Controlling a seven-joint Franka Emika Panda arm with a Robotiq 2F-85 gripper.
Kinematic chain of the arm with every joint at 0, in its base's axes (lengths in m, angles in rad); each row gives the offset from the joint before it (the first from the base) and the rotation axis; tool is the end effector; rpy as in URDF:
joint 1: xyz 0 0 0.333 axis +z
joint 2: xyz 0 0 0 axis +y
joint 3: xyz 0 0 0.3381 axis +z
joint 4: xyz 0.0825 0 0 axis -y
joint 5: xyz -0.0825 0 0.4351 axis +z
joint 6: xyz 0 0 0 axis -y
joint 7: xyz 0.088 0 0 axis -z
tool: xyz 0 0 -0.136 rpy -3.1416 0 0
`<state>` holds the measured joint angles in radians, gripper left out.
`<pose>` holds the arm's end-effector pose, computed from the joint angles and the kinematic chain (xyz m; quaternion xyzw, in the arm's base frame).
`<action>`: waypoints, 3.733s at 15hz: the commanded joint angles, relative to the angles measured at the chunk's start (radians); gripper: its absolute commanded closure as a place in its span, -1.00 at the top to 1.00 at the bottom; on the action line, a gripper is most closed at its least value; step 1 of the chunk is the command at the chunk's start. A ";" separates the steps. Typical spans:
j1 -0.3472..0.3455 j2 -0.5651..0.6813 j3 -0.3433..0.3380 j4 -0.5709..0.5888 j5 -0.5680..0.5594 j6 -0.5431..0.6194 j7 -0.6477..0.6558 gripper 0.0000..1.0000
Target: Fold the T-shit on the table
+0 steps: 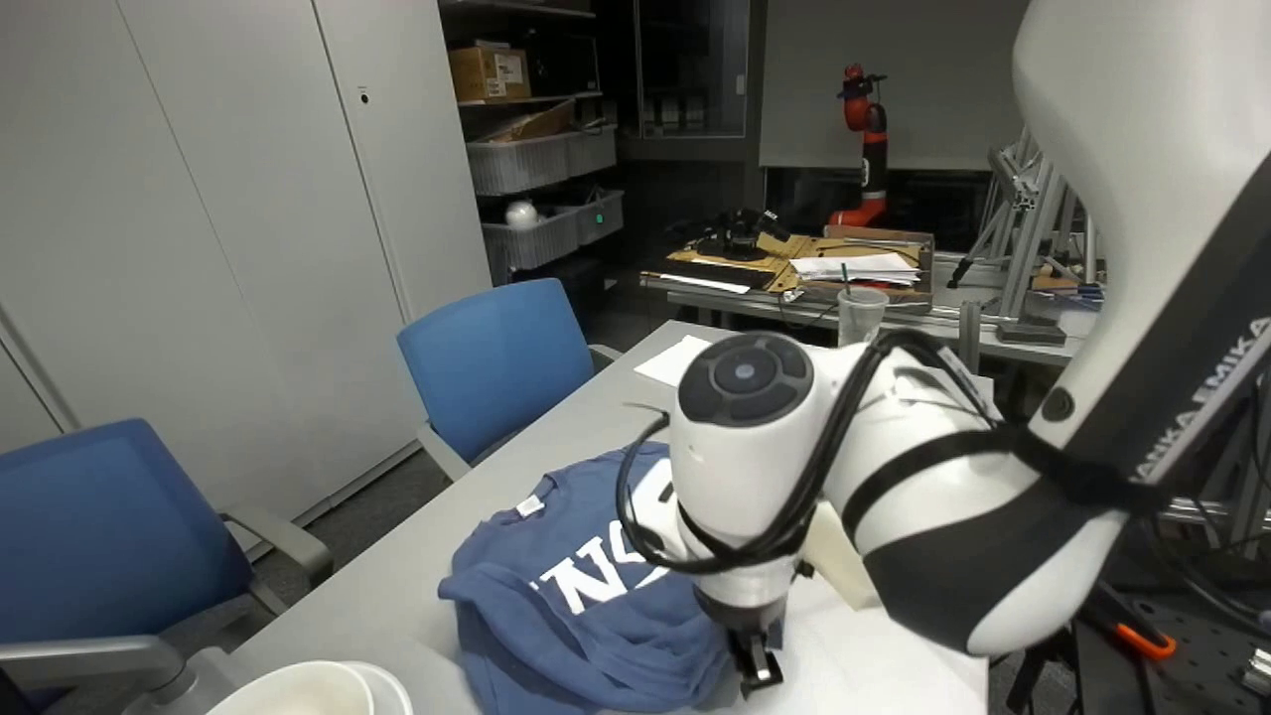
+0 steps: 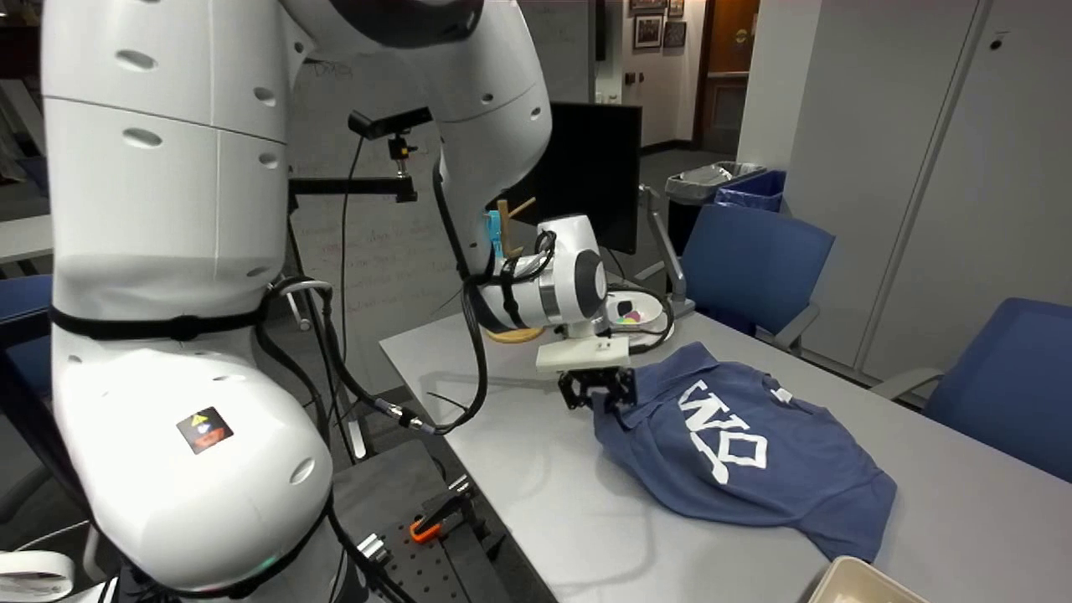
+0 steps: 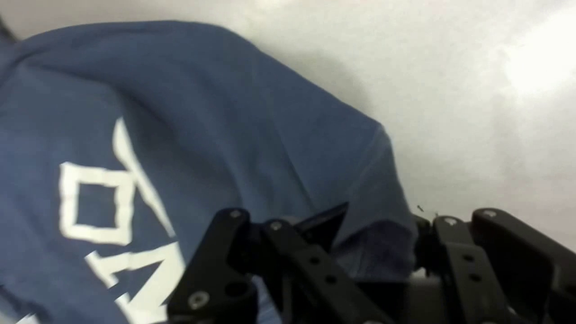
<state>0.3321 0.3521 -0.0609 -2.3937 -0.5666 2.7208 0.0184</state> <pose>0.4972 0.1493 0.1127 0.9182 0.3769 0.0035 0.1219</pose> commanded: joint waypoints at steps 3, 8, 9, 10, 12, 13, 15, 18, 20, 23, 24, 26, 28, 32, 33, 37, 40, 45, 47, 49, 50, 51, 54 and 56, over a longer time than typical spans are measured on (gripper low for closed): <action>0.071 -0.023 -0.126 0.186 -0.319 -0.068 0.260 -1.00; 0.126 0.126 -0.206 0.404 -0.533 -0.116 0.582 -1.00; 0.138 0.151 -0.218 0.436 -0.561 -0.140 0.643 -1.00; 0.146 0.174 -0.222 0.461 -0.568 -0.167 0.691 -1.00; 0.073 0.203 -0.127 0.509 -0.620 -0.271 0.783 -1.00; 0.065 0.217 -0.107 0.527 -0.632 -0.320 0.817 -1.00; 0.039 0.242 -0.061 0.556 -0.629 -0.387 0.850 -1.00; -0.013 0.266 0.006 0.579 -0.607 -0.374 0.819 -1.00; -0.020 0.244 0.021 0.547 -0.621 -0.390 0.831 -1.00; -0.030 0.253 0.028 0.558 -0.618 -0.388 0.830 -1.00; -0.031 0.253 0.028 0.558 -0.618 -0.388 0.830 -1.00; -0.047 0.247 0.037 0.558 -0.593 -0.389 0.795 -1.00; -0.088 0.247 0.042 0.571 -0.554 -0.400 0.759 -1.00; -0.194 0.243 0.030 0.601 -0.423 -0.385 0.681 -1.00; -0.219 0.250 0.027 0.618 -0.383 -0.380 0.663 -1.00; -0.255 0.285 -0.008 0.700 -0.274 -0.390 0.698 -1.00; -0.255 0.311 -0.027 0.743 -0.204 -0.358 0.741 -1.00; -0.187 0.365 -0.103 0.817 -0.206 -0.349 0.985 -1.00; -0.160 0.387 -0.136 0.845 -0.225 -0.360 1.098 -1.00; -0.132 0.406 -0.169 0.868 -0.248 -0.379 1.206 -1.00; -0.124 0.414 -0.176 0.878 -0.252 -0.395 1.245 -0.50; -0.115 0.422 -0.185 0.887 -0.258 -0.412 1.286 -0.47; -0.095 0.444 -0.209 0.915 -0.298 -0.454 1.417 -0.02; -0.106 0.448 -0.188 0.923 -0.303 -0.484 1.443 0.25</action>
<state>0.2165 0.7676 -0.2473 -1.5250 -0.8511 2.2954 1.3992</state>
